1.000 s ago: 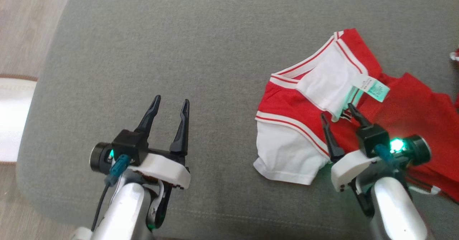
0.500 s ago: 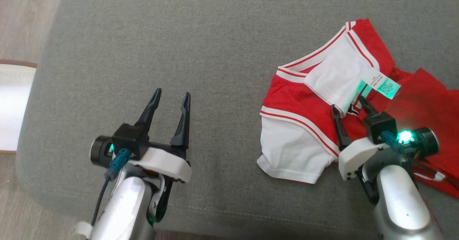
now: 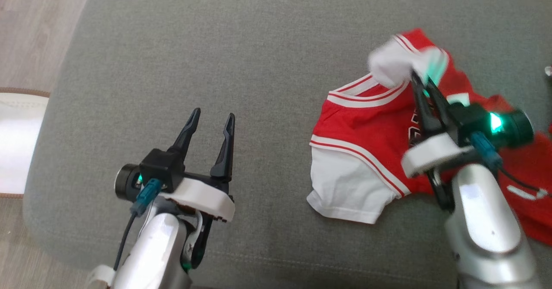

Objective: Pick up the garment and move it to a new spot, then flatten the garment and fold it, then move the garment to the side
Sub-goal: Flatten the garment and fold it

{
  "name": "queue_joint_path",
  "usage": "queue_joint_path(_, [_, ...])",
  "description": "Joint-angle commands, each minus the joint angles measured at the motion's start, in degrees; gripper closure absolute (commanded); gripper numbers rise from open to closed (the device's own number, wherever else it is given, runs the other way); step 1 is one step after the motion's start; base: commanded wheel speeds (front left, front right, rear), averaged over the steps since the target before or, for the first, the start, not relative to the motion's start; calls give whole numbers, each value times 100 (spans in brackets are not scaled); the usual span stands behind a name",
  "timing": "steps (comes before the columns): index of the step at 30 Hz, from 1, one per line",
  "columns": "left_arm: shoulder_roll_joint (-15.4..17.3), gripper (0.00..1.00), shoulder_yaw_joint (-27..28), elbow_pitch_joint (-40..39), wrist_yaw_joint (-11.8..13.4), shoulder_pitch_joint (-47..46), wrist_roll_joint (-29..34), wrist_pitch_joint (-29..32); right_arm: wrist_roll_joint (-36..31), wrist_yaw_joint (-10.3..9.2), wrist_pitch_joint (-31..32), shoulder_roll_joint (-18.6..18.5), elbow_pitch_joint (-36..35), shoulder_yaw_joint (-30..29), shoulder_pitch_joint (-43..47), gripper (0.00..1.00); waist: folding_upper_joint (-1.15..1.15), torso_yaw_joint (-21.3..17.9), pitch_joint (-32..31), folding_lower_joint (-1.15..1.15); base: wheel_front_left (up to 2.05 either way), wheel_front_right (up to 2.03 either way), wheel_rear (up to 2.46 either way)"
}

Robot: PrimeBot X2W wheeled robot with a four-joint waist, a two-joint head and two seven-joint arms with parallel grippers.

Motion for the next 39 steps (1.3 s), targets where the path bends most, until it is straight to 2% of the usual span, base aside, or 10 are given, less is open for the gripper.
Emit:
queue_joint_path(1, [18,0,164,-187,56,-79,-35,-70,89,22,-42,-8,-366,327,-334,100,0,23,-59,0,0,0,0])
queue_joint_path(8, [17,0,107,-242,100,-35,-114,-70,329,22,216,-69,-870,1058,-1001,100,0,185,-74,0,0,0,0])
queue_joint_path(15, [17,0,2,-284,133,-82,-215,-70,821,22,593,-581,-818,1291,-1909,100,0,455,111,0,0,0,0])
queue_joint_path(20, [17,0,-112,-308,148,-176,-306,-70,941,22,787,-1255,-155,1203,-2565,100,0,701,310,0,0,0,0])
queue_joint_path(25, [17,0,-245,-312,171,-277,-396,-70,850,22,732,-1973,932,941,-3305,100,0,950,552,0,0,0,0])
queue_joint_path(35, [17,0,-335,-340,194,-470,-421,-70,309,22,423,-2090,2294,839,-4554,100,0,1038,878,0,0,0,0])
queue_joint_path(36, [17,0,-346,-346,196,-503,-426,-70,248,22,386,-2050,2423,844,-4672,78,0,1029,917,0,0,0,0])
queue_joint_path(37, [17,0,-355,-351,201,-534,-431,-70,178,22,357,-2014,2557,880,-4773,32,0,1016,948,0,0,0,0])
queue_joint_path(38, [17,0,-365,-353,202,-565,-432,-70,118,22,332,-1979,2686,890,-4872,0,0,996,980,0,0,0,0])
queue_joint_path(39, [17,0,-377,-351,202,-597,-435,-70,68,22,310,-1943,2816,894,-4947,0,0,982,1001,0,0,0,0])
